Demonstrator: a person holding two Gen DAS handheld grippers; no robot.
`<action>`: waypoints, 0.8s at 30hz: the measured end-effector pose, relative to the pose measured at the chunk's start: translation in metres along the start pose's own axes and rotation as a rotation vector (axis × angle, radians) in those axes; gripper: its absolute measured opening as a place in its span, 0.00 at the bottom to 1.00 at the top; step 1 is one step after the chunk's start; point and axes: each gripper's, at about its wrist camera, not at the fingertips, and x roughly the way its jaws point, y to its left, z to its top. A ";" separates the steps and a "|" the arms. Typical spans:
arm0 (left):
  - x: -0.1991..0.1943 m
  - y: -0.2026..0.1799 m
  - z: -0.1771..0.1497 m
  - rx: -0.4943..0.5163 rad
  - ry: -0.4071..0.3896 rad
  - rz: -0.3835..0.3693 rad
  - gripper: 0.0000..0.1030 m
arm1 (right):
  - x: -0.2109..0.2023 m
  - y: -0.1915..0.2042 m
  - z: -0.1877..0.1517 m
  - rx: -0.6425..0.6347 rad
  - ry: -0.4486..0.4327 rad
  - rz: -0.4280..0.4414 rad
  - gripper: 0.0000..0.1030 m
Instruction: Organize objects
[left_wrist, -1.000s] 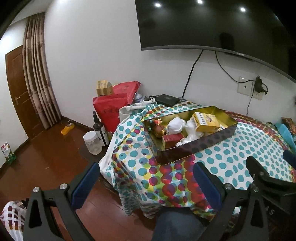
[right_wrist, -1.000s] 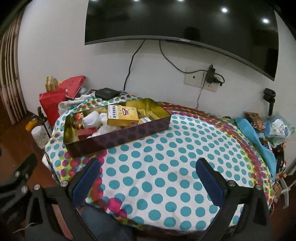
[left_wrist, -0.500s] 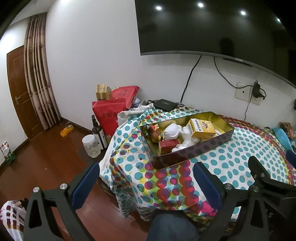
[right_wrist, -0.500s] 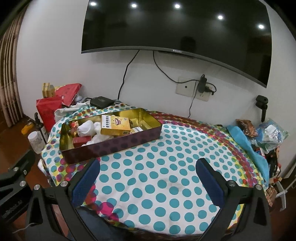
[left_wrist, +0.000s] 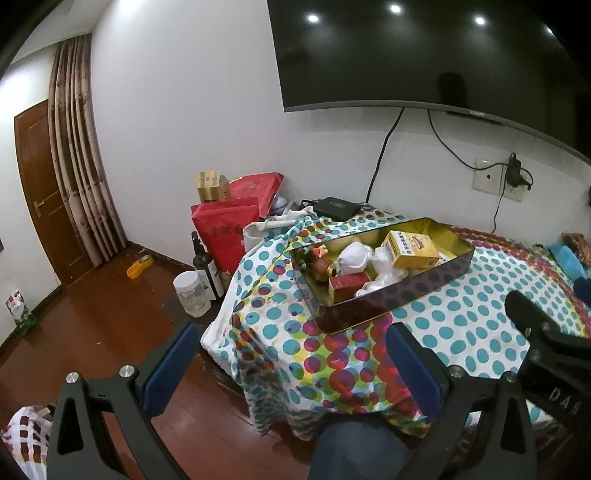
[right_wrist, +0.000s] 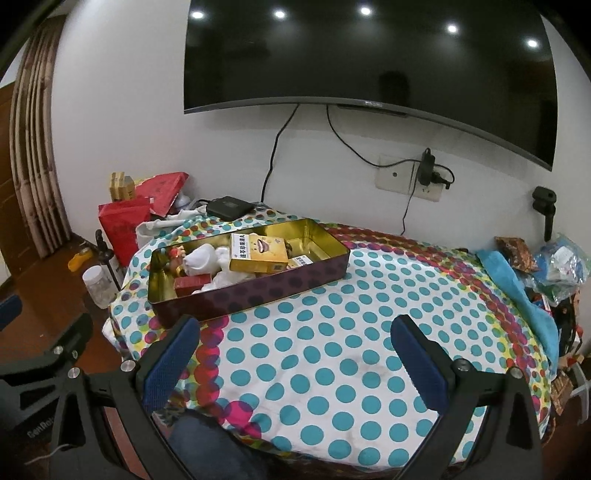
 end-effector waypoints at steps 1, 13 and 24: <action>0.000 -0.001 -0.001 0.005 0.005 -0.003 1.00 | 0.000 0.000 0.000 -0.003 -0.002 -0.003 1.00; -0.003 -0.020 -0.007 0.043 0.003 -0.044 1.00 | 0.006 -0.007 -0.003 0.019 0.020 -0.016 1.00; -0.005 -0.015 -0.009 0.008 -0.002 -0.036 1.00 | 0.003 -0.008 -0.002 0.028 0.008 -0.016 1.00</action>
